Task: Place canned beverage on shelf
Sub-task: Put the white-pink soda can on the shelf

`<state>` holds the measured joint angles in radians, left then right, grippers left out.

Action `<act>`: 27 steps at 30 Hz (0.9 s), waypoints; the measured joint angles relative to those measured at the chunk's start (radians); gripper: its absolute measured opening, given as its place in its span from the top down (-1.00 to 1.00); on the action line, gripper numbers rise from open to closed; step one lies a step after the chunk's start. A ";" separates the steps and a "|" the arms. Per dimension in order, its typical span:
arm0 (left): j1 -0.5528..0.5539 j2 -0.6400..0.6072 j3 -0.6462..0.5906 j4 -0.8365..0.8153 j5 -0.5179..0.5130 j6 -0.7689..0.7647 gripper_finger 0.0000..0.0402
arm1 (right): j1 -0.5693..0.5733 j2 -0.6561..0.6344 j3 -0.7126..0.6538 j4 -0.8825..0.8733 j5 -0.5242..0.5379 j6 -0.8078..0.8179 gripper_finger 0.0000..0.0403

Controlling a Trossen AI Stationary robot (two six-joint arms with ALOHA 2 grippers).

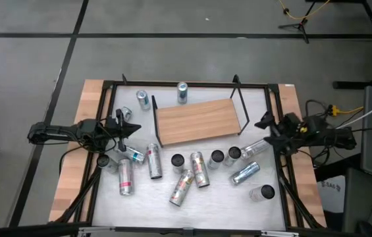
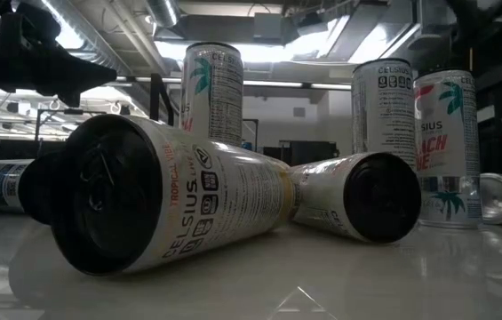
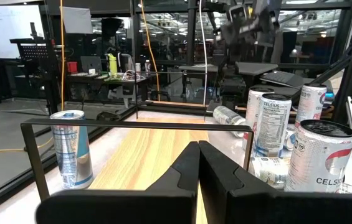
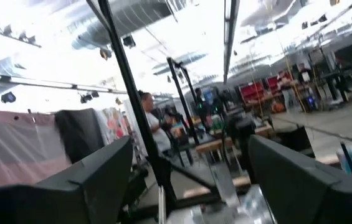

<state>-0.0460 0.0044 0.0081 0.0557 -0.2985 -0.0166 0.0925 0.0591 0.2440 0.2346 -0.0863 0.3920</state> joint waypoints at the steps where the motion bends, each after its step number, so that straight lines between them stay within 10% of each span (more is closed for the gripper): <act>1: 0.000 0.000 0.000 0.000 0.000 0.000 0.99 | 0.000 0.023 0.029 -0.001 -0.002 -0.002 -0.54; 11: 0.000 0.000 0.000 0.000 0.000 0.000 0.99 | 0.000 0.525 0.480 -0.358 -0.019 0.043 -0.48; 27: 0.000 0.000 0.000 0.000 0.000 0.000 0.99 | 0.000 1.399 1.492 -1.708 0.006 0.473 -0.48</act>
<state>-0.0460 0.0047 0.0082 0.0559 -0.2985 -0.0166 0.0925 1.4577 1.7355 -1.4730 -0.0799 0.8647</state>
